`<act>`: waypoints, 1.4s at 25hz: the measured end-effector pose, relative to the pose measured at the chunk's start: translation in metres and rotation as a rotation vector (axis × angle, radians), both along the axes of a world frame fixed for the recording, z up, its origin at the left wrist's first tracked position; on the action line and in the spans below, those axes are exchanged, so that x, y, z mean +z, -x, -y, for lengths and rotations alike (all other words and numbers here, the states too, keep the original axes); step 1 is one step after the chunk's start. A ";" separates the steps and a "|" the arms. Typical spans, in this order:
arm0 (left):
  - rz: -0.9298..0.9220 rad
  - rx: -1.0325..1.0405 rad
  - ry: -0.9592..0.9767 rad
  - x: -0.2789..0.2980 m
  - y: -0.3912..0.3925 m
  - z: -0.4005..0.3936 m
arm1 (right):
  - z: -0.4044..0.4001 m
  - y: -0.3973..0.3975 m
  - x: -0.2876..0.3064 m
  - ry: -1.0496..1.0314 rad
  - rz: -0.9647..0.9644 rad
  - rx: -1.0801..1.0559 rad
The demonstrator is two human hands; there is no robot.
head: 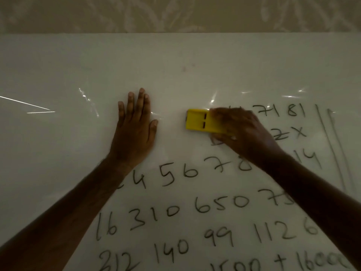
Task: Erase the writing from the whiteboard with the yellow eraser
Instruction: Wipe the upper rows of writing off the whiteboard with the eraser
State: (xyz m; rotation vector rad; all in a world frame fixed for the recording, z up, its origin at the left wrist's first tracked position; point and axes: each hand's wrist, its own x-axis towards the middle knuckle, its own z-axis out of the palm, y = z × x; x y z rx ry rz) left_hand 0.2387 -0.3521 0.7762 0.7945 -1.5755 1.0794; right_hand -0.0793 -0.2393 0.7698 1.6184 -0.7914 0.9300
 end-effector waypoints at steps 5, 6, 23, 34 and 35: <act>-0.008 0.009 0.023 -0.001 0.014 -0.002 | 0.006 -0.003 0.052 0.006 0.235 0.048; -0.007 0.010 0.024 -0.001 0.015 -0.002 | 0.012 -0.013 0.049 0.009 0.227 0.064; -0.026 0.020 0.037 0.008 0.052 -0.011 | 0.006 0.012 0.015 -0.013 0.061 0.010; -0.031 0.033 0.033 0.013 0.075 -0.017 | -0.006 0.058 0.041 -0.002 0.327 0.049; -0.029 0.033 0.039 0.015 0.079 -0.017 | -0.002 0.050 0.038 0.004 0.322 0.063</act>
